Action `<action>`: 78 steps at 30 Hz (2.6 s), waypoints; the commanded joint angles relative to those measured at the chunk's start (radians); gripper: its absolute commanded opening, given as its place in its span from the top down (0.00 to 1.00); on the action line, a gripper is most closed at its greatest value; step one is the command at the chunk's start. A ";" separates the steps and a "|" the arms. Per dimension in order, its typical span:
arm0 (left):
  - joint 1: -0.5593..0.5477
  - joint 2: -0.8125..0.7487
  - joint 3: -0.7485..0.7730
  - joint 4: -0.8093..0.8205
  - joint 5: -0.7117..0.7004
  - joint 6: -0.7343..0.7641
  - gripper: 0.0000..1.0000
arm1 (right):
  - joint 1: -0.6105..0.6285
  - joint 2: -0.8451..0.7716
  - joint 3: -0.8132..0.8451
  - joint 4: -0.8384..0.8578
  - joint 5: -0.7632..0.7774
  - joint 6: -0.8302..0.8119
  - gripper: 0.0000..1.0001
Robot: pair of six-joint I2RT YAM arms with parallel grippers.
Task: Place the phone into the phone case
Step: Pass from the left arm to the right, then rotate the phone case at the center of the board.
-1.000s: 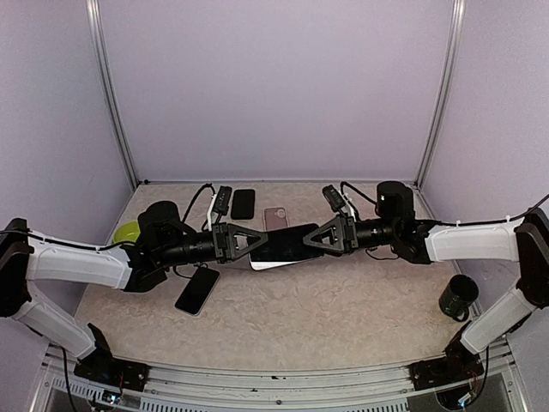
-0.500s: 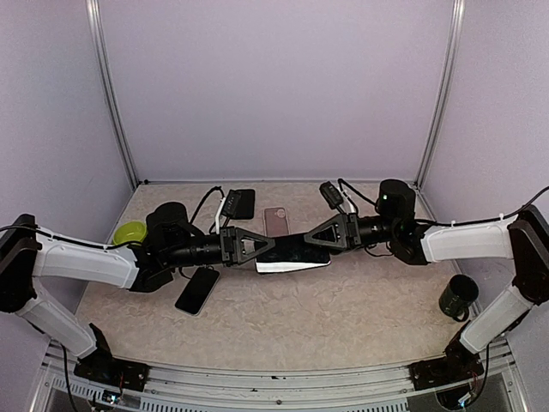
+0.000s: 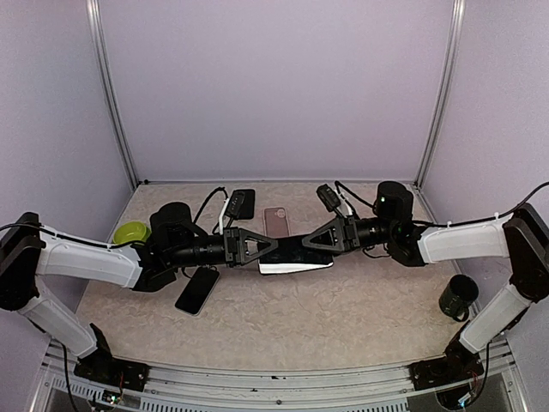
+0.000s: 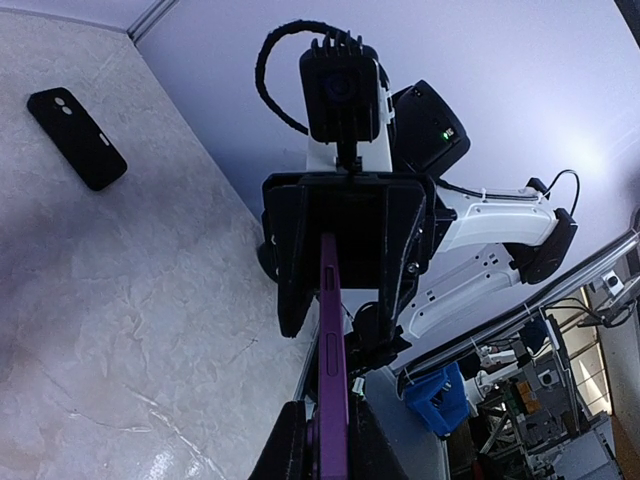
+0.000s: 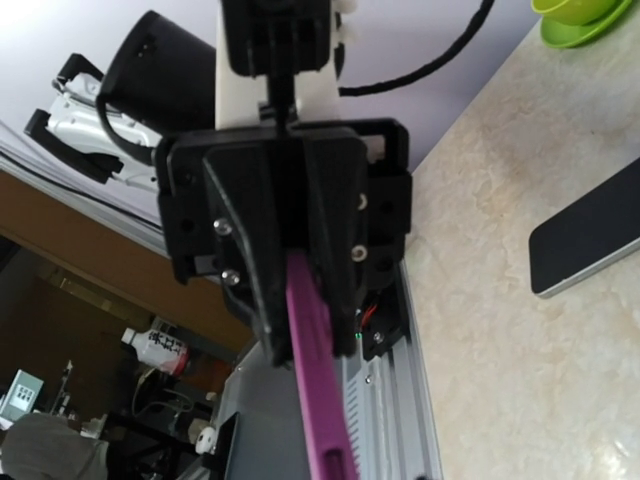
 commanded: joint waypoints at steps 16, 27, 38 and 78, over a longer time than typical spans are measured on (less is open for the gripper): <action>0.004 -0.001 0.052 0.043 -0.025 -0.004 1.00 | 0.030 0.005 0.003 -0.011 -0.048 -0.055 0.96; 0.024 0.003 0.039 0.042 -0.033 -0.014 0.77 | 0.021 -0.009 -0.002 -0.043 -0.031 -0.084 1.00; 0.075 -0.028 0.010 -0.098 -0.195 0.084 0.52 | -0.067 -0.141 -0.011 -0.399 0.317 -0.278 1.00; 0.207 0.718 0.741 -0.613 -0.320 0.663 0.53 | -0.067 -0.505 -0.097 -0.767 0.951 -0.340 1.00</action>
